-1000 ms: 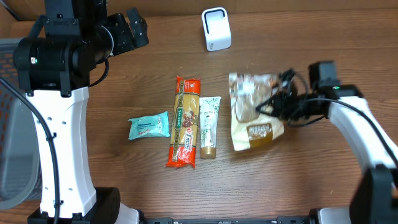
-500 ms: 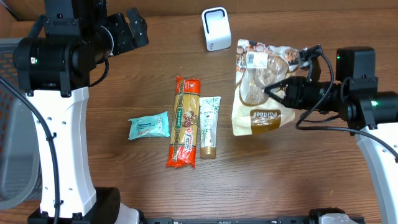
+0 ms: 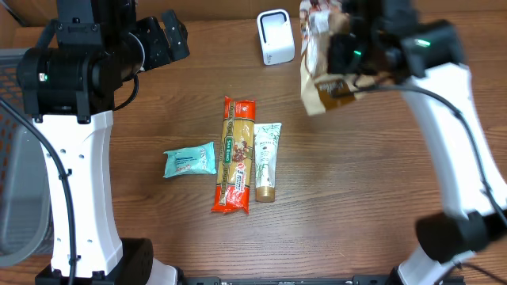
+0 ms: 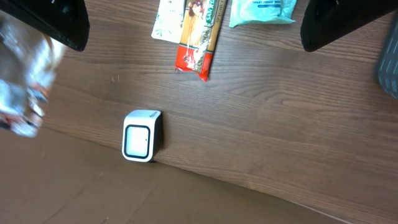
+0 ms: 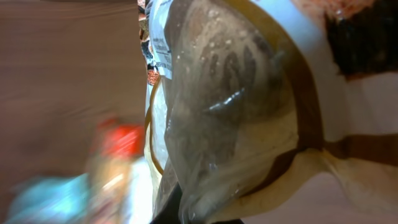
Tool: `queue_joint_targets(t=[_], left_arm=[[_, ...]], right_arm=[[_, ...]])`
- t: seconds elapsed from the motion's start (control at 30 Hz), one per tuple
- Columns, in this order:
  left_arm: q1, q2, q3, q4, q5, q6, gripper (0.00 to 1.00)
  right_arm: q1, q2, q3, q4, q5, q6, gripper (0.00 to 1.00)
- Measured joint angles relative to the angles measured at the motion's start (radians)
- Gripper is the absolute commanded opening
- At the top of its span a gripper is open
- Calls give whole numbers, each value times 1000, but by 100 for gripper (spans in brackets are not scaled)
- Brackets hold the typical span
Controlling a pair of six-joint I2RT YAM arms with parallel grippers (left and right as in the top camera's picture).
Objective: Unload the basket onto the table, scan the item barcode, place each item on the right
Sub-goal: 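Carry the pouch to the white scanner and hold it in front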
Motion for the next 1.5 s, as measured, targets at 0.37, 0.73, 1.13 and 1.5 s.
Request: queue_joint_targets(t=[0.37, 0.73, 1.13, 1.5], left_arm=[[0, 1, 0, 0, 0, 0, 100], [0, 2, 0, 0, -1, 0, 100], [0, 2, 0, 0, 0, 0, 100], [0, 2, 0, 0, 0, 0, 100]], right_arm=[[100, 343, -4, 653, 671, -540, 4], [121, 461, -3, 823, 674, -961, 4], [188, 529, -3, 890, 801, -1038, 4], [224, 566, -13, 904, 917, -1038, 4]])
